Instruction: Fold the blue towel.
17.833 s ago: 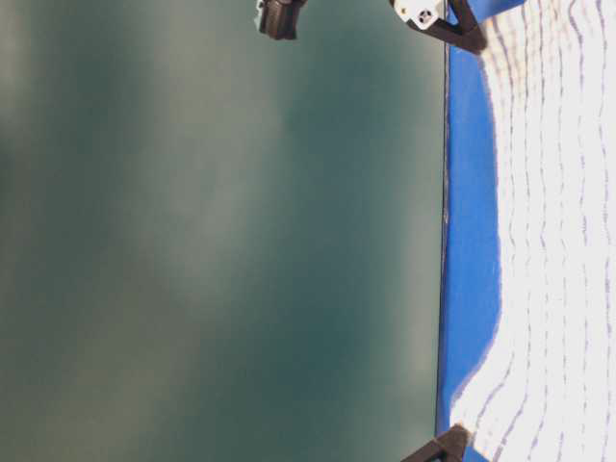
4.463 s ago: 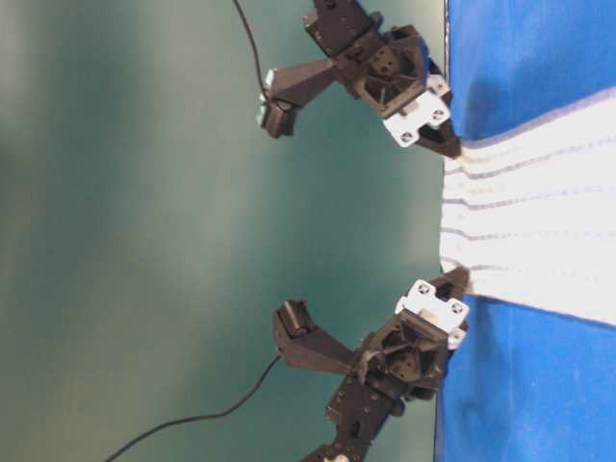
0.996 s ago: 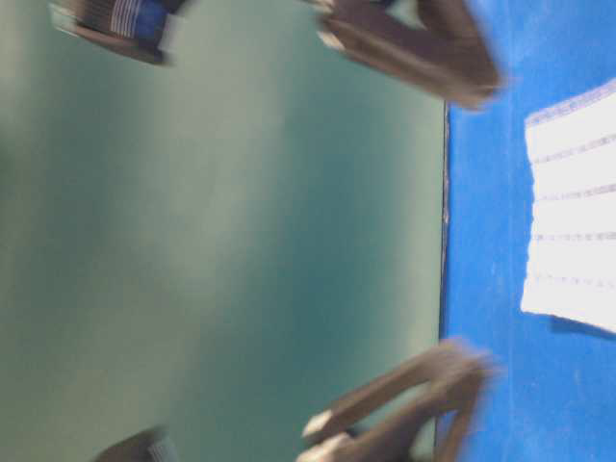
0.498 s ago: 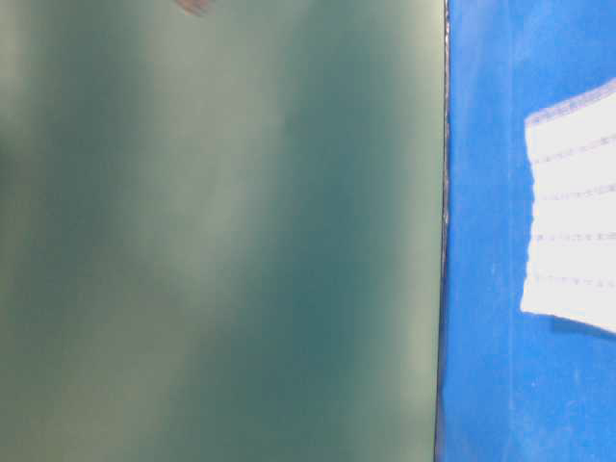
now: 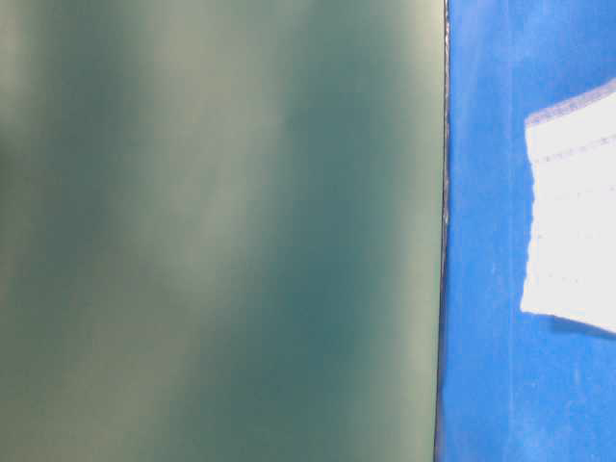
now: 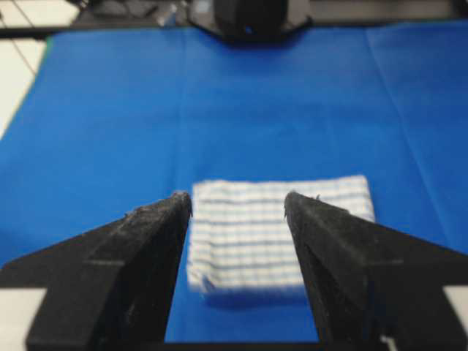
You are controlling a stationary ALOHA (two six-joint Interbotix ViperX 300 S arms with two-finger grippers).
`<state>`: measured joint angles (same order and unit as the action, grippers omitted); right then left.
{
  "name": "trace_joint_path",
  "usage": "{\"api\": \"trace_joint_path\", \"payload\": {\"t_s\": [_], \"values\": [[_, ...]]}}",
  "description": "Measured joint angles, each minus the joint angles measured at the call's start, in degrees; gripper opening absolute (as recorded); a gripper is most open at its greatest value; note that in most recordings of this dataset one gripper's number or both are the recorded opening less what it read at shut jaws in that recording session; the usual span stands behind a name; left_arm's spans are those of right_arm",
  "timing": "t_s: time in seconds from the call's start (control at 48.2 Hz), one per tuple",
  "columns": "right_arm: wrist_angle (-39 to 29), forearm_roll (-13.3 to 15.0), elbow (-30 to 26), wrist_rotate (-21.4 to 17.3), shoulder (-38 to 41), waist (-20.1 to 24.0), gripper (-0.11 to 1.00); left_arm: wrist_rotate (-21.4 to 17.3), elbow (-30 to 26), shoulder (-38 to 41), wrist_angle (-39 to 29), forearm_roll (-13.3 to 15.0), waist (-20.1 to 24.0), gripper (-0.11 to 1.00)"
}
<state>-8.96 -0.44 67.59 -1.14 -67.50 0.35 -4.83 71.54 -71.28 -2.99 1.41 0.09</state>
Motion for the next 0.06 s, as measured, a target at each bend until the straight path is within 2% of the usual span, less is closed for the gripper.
{"api": "trace_joint_path", "payload": {"t_s": [0.062], "values": [[-0.09, 0.00, 1.67, 0.00, -1.41, -0.88, 0.60, 0.00, 1.05, -1.14, -0.79, 0.09, 0.53, 0.58]]}}
